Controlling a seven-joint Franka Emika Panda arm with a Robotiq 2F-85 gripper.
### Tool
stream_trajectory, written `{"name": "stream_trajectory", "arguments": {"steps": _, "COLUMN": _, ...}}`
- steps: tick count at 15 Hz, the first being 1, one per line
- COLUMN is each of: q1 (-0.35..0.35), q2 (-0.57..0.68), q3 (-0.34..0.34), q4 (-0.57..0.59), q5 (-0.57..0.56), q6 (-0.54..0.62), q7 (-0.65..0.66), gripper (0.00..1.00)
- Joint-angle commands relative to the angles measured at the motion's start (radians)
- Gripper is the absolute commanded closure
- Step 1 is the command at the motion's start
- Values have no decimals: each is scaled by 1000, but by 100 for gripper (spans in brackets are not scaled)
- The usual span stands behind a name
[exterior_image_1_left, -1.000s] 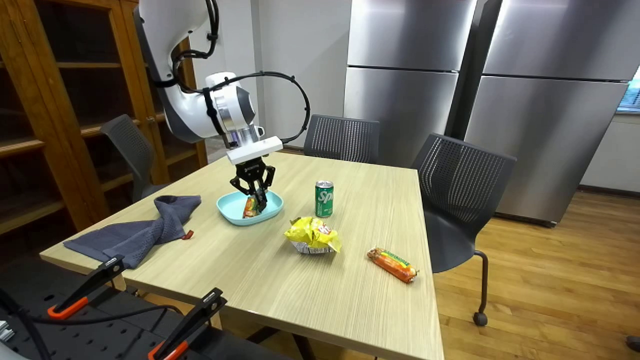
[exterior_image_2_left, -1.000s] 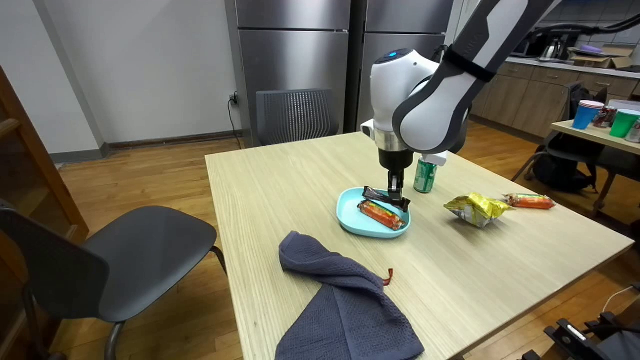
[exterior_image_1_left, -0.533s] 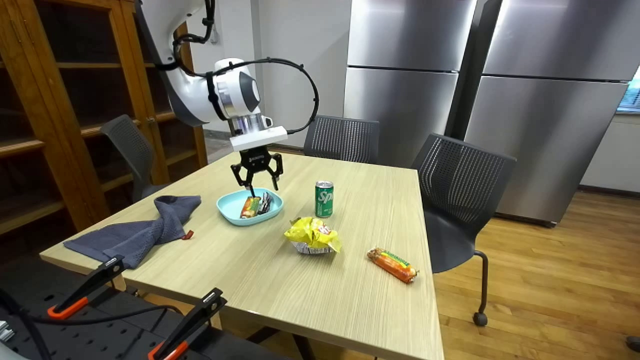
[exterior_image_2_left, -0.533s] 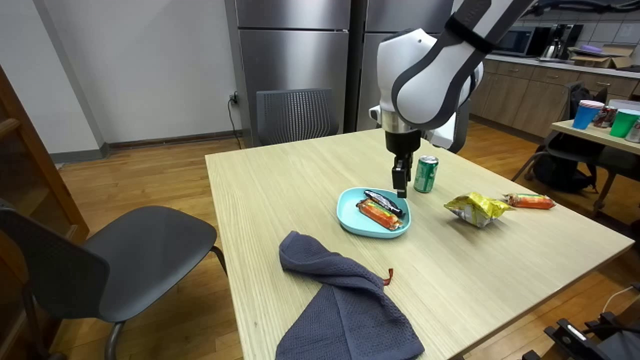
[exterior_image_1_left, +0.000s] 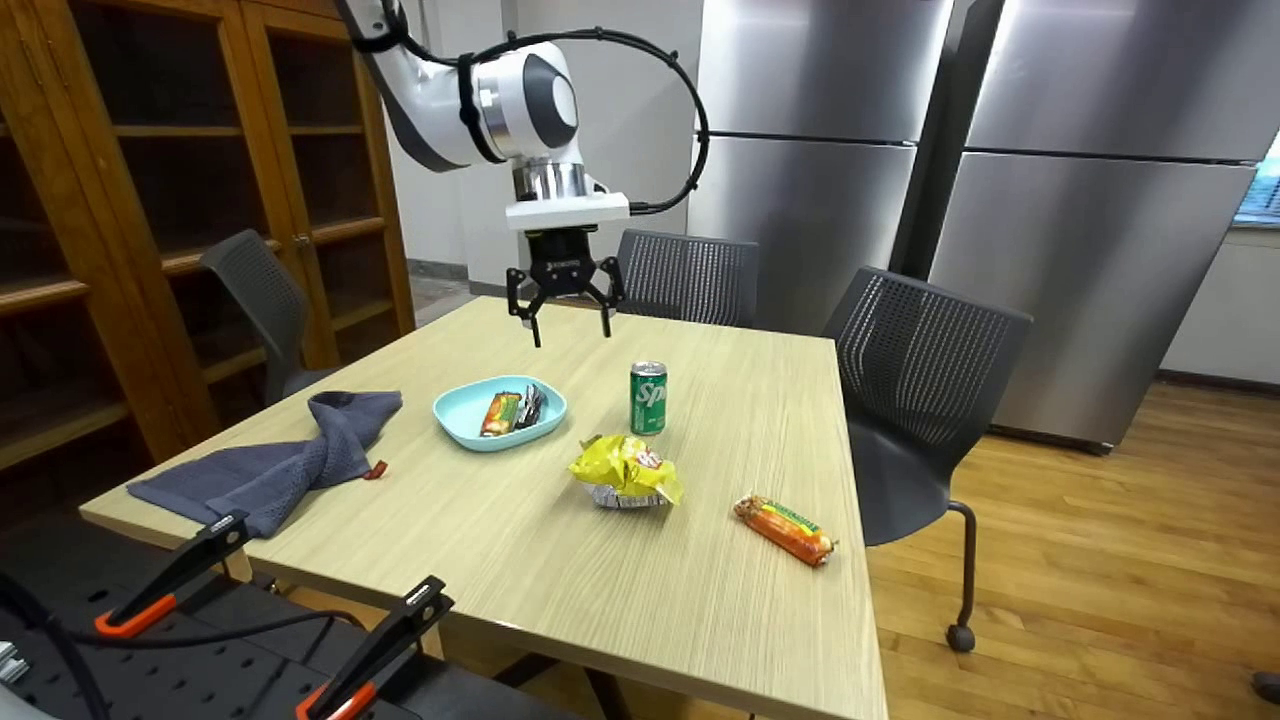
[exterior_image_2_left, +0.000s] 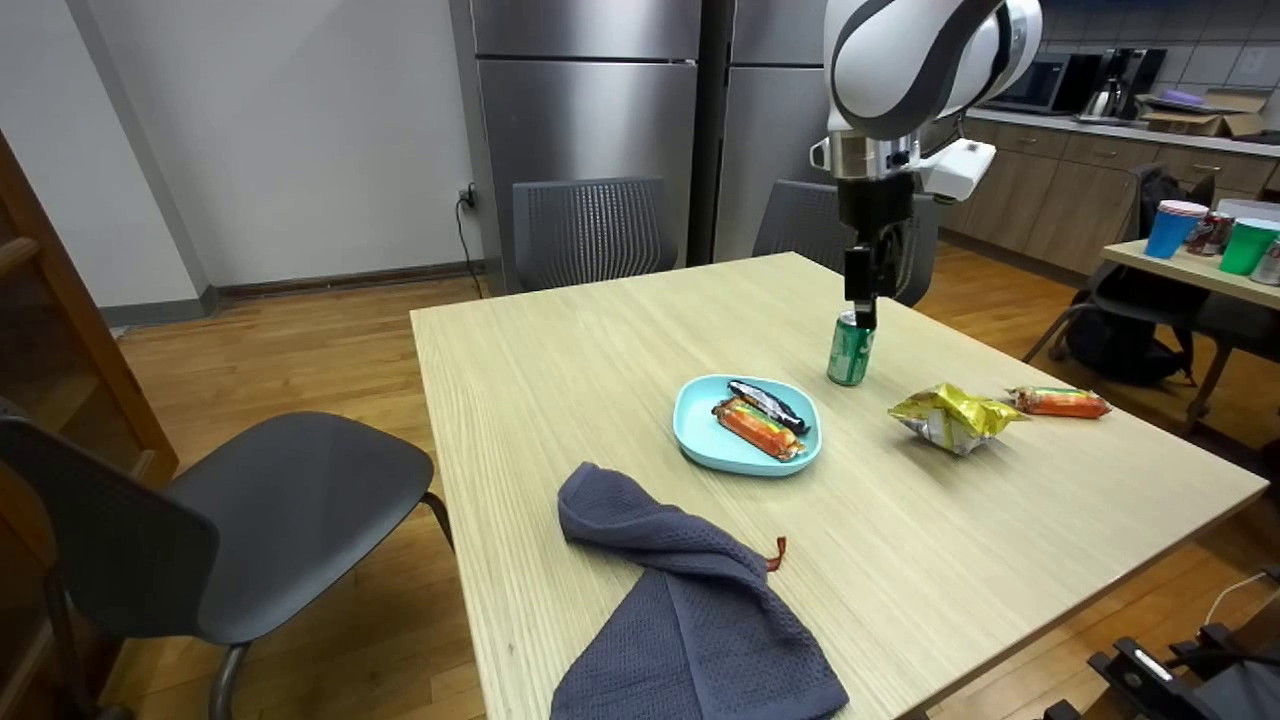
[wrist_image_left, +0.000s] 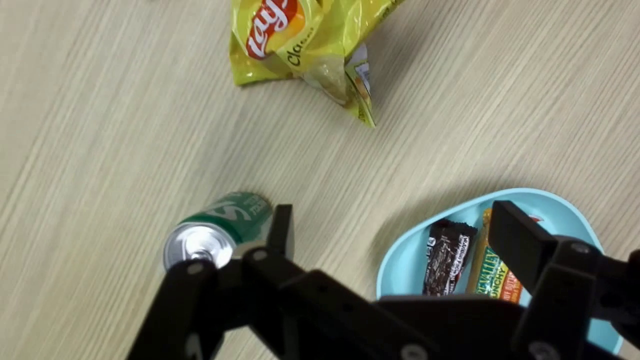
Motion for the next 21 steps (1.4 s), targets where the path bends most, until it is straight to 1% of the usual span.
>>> {"name": "stream_trajectory", "arguments": {"steps": 1, "q1": -53, "q2": -41, "q3": 3, "q4": 11, "q5": 35, "q6": -73, "q7": -71, "gripper": 0}}
{"name": "stream_trajectory", "arguments": {"steps": 3, "q1": -78, "q2": -43, "q3": -5, "q4": 17, "q5": 19, "q6": -75, "q7": -118, "gripper": 0}}
{"name": "stream_trajectory", "arguments": {"steps": 6, "q1": -116, "q2": -43, "q3": -25, "q4": 17, "q5": 4, "q6": -46, "q7": -187, "gripper": 0}}
{"name": "stream_trajectory", "arguments": {"steps": 9, "q1": -159, "q2": -37, "q3": -43, "q4": 21, "q5": 18, "q6": -29, "q7": -259, "gripper": 0}}
{"name": "stream_trajectory", "arguments": {"steps": 12, "q1": -192, "q2": -16, "q3": -65, "q4": 46, "q5": 32, "q6": -40, "q7": -279, "gripper": 0}}
{"name": "stream_trajectory", "arguments": {"steps": 13, "q1": -191, "q2": -1, "q3": -80, "q4": 63, "q5": 28, "q6": -48, "q7": -247, "gripper": 0}}
{"name": "stream_trajectory", "arguments": {"steps": 14, "q1": -177, "q2": -21, "q3": -75, "q4": 26, "q5": 13, "q6": -33, "q7": -244, "gripper": 0}}
{"name": "stream_trajectory", "arguments": {"steps": 21, "q1": -174, "q2": -13, "q3": -80, "q4": 27, "q5": 11, "q6": -33, "q7": -242, "gripper": 0}}
